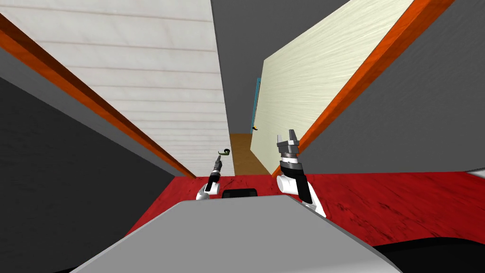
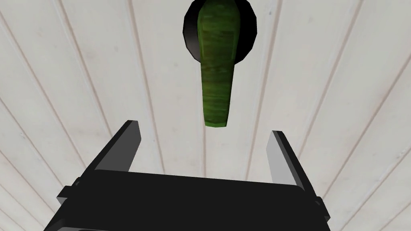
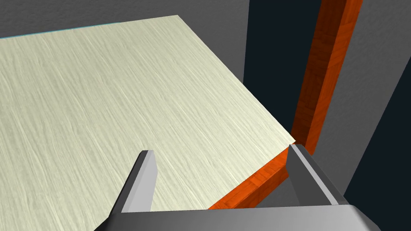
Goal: Push the door open
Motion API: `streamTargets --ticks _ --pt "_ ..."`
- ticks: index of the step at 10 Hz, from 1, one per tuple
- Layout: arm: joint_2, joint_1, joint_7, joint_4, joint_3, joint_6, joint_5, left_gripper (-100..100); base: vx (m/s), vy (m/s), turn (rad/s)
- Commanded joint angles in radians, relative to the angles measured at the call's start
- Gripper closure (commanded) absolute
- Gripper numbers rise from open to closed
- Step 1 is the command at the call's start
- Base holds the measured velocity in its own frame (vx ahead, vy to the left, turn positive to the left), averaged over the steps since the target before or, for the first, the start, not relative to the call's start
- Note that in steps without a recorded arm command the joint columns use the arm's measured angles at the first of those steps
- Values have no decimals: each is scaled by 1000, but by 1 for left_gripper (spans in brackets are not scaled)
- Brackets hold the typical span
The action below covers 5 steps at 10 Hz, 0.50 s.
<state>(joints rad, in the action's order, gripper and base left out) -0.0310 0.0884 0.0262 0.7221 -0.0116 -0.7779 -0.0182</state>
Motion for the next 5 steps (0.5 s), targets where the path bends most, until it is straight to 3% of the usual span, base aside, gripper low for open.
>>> streamTargets --ticks 1,4,5 --pt "1 -1 0 -4 -3 -5 -1 -100 212 -12 -25" --pt "27 -1 0 -12 -7 -13 -4 -100 191 8 -23" --pt "21 4 1 -18 -7 -14 -4 -100 93 4 -4"
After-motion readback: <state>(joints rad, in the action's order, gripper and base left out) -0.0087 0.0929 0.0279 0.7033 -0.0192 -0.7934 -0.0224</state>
